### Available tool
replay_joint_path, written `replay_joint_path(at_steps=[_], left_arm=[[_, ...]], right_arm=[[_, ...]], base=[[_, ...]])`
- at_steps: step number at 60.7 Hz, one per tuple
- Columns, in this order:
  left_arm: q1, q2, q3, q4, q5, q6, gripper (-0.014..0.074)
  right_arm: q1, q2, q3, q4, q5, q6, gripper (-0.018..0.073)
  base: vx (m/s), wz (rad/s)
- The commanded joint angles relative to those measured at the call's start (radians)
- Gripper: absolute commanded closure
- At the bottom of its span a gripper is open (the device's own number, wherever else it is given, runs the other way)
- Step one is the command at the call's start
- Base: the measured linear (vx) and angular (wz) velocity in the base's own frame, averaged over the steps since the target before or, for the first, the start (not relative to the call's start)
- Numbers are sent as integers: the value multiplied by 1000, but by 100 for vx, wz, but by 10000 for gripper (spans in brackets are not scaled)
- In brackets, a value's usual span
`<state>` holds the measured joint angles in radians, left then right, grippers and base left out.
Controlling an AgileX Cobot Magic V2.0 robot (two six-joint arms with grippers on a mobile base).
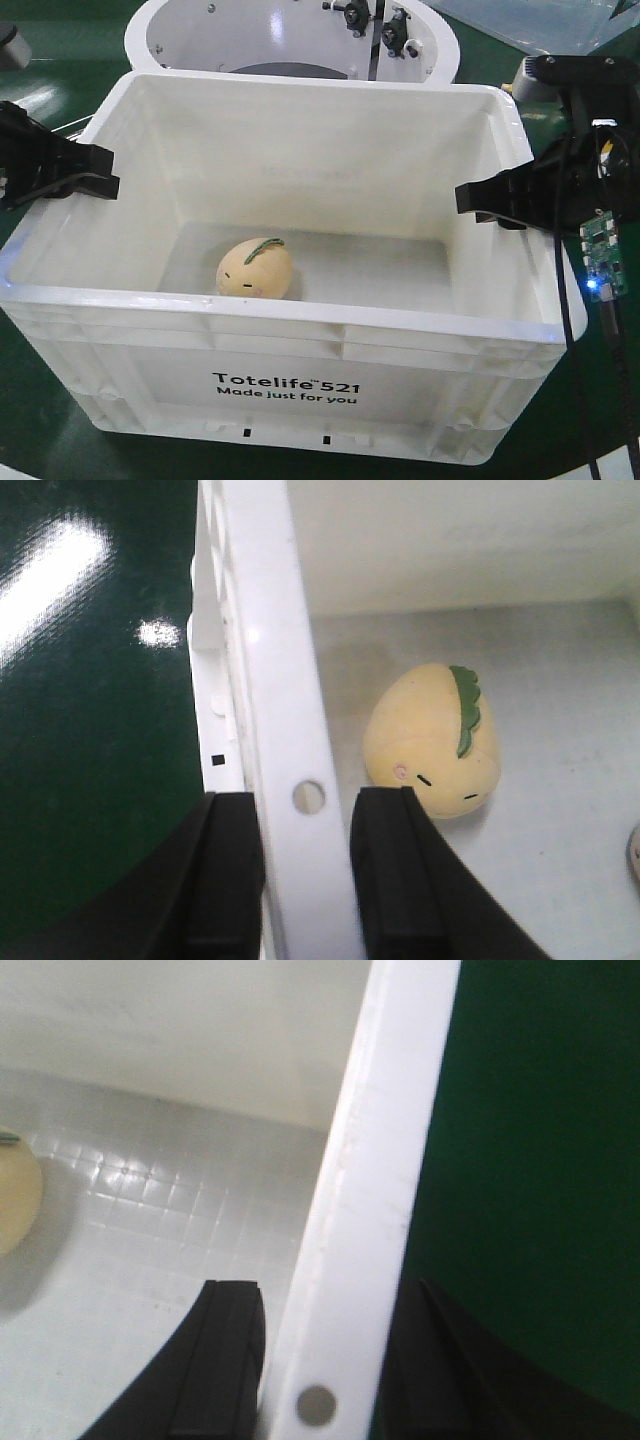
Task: Place moving items into box and shelve
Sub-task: 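Move both grippers to the crate's side rims and grip them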
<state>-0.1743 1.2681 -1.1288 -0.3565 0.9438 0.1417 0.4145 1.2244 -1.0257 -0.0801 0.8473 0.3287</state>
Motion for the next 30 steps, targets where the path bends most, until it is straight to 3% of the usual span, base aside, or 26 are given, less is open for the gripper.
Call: replay_joint_path(at_steps=[1,16,30], left_arm=[[-7,-39,-70,-147,-25,-1,604],[-7,-48,-93,-173,4,1,604],[-7,-104,-93,-191,-53,1,604]], right_arm=[[1,-49,-36,7,-104,16,565],[1,-97,-36,3,-130,16,565],[1,-128,-40,0,-162,16,565]], base=[[0,0],[0,0],[0,0]])
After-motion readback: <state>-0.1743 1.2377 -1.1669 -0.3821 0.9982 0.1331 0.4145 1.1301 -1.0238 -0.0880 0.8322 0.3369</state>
